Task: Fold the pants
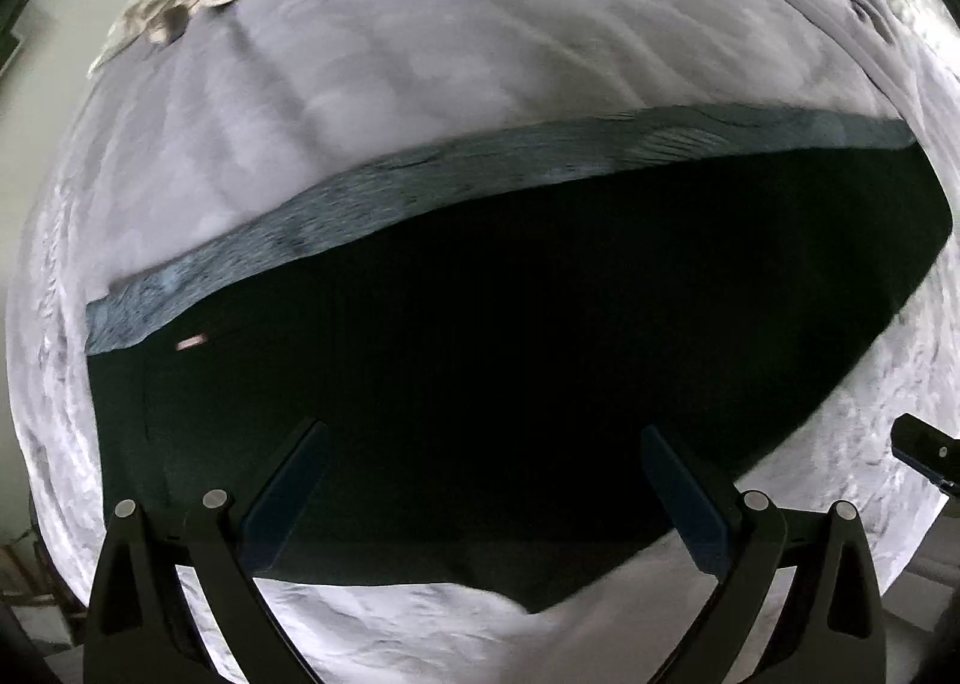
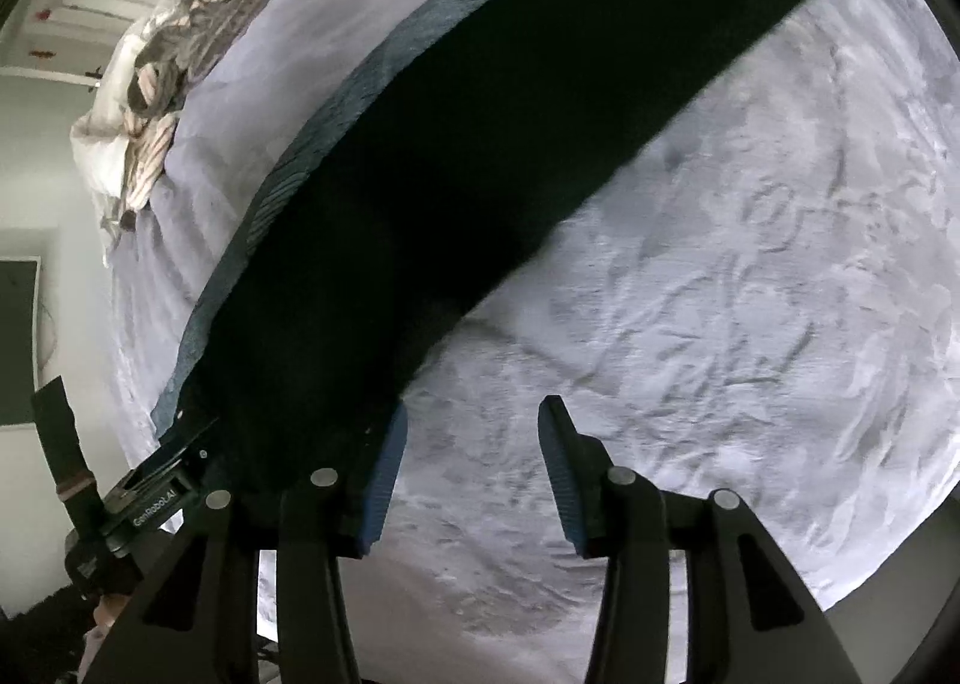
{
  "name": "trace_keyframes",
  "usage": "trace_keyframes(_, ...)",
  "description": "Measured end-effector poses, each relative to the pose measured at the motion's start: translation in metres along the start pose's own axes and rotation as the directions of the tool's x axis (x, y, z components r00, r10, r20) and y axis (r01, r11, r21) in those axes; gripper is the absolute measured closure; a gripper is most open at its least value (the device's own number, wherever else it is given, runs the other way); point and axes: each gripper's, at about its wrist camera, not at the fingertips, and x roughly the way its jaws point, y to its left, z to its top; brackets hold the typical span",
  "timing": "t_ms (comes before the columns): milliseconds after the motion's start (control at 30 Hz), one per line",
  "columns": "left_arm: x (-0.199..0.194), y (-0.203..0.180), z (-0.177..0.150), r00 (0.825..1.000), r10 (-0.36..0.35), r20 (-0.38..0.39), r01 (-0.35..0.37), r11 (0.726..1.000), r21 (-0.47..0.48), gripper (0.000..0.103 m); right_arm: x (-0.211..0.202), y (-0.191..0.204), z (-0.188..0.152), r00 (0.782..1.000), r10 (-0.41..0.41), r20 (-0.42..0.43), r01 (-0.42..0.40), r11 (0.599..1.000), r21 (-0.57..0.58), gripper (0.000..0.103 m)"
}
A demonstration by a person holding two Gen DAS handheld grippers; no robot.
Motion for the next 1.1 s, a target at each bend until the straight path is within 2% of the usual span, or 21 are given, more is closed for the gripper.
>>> trace_keyframes(467,-0.002,-0.112,0.043,1.0,0.013,-0.007,-0.012,0.993,0.118,0.0,-0.032,-0.089,0.045,0.998,0.047,0.039,-0.051,0.993,0.106,0.052)
trace_keyframes(700,-0.01,-0.157,0.099,0.999,0.005,0.054,-0.013,0.989,0.146,0.0,-0.049,-0.127,0.084,0.992,0.073,0.103,-0.087,0.987,0.137,0.052)
trace_keyframes(867,-0.01,-0.209,0.146,0.995,-0.015,0.094,0.001,0.989,0.151,0.0,-0.06,-0.156,0.126,0.979,0.09,0.184,-0.123,0.977,0.176,0.052)
trace_keyframes(933,-0.001,-0.226,0.168,0.994,-0.034,0.1,0.018,0.987,0.161,0.0,-0.064,-0.168,0.144,0.967,0.108,0.23,-0.155,0.967,0.2,0.052)
trace_keyframes(1100,0.019,-0.273,0.195,0.993,-0.06,0.102,0.038,0.978,0.206,0.0,-0.07,-0.188,0.176,0.94,0.137,0.312,-0.218,0.945,0.242,0.052)
